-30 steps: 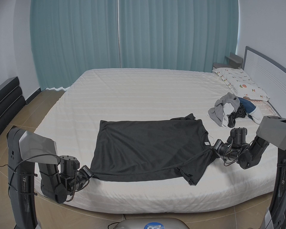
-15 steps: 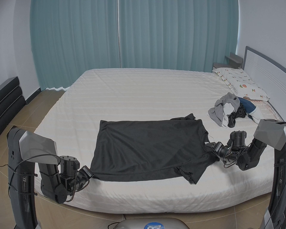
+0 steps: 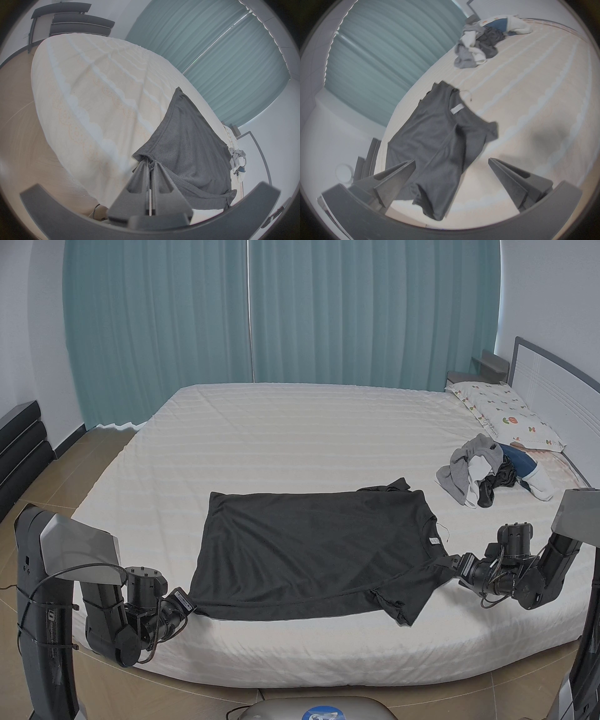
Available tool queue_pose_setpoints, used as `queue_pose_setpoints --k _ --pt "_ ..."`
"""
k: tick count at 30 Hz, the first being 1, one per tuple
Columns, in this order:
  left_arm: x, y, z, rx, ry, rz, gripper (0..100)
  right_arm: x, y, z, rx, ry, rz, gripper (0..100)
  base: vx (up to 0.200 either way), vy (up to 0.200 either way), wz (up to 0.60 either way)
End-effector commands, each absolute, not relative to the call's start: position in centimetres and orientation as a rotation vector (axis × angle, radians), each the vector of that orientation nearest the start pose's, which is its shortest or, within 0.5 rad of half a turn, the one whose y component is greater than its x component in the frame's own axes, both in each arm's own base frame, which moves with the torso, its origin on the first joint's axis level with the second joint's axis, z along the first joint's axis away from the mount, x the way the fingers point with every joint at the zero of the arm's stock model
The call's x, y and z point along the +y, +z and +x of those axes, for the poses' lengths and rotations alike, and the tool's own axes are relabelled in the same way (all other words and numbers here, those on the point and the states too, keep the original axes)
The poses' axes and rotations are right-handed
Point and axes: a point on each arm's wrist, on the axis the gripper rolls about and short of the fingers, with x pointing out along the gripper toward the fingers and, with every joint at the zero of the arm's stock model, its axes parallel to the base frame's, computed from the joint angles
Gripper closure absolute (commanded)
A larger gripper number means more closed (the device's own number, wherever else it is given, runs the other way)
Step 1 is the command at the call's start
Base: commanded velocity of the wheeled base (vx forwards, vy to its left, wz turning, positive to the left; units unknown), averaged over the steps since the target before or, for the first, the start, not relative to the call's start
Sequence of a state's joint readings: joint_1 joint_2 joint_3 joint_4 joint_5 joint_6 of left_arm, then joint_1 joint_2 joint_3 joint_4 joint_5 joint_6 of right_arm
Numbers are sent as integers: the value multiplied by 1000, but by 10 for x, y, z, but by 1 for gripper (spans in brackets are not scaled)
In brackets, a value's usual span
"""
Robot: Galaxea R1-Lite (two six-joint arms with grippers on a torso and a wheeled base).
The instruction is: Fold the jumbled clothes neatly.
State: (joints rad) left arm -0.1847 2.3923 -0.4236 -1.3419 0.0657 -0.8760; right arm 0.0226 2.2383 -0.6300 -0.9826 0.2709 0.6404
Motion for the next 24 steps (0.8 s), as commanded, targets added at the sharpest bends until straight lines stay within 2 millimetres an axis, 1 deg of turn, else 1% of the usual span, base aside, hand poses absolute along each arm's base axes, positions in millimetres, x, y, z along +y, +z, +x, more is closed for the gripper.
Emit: queue_pose_setpoints --k 1,2,3,6,10,11,16,19,24 --pt "-55 -46 299 630 164 -767 100 34 -14 327 768 130 644 0 0 0 0" --pt "-55 -46 299 630 164 -767 100 34 -14 327 768 130 644 0 0 0 0" --pt "-55 -46 299 630 164 -767 100 44 -22 326 801 144 633 0 0 0 0" --pt "-55 -46 299 629 163 -766 100 56 -32 326 829 155 611 0 0 0 0" --pt "-55 -46 300 627 163 -767 100 62 -38 330 834 139 590 0 0 0 0" --pt "-55 -46 300 627 163 -767 100 62 -38 330 834 139 590 100 0 0 0" --pt "-55 -46 300 627 163 -767 100 63 -36 327 834 139 587 100 0 0 0" --pt "-55 -46 300 627 163 -767 100 60 -23 324 813 138 590 100 0 0 0" --pt "-55 -46 300 627 163 -767 100 56 -4 310 851 126 580 100 0 0 0"
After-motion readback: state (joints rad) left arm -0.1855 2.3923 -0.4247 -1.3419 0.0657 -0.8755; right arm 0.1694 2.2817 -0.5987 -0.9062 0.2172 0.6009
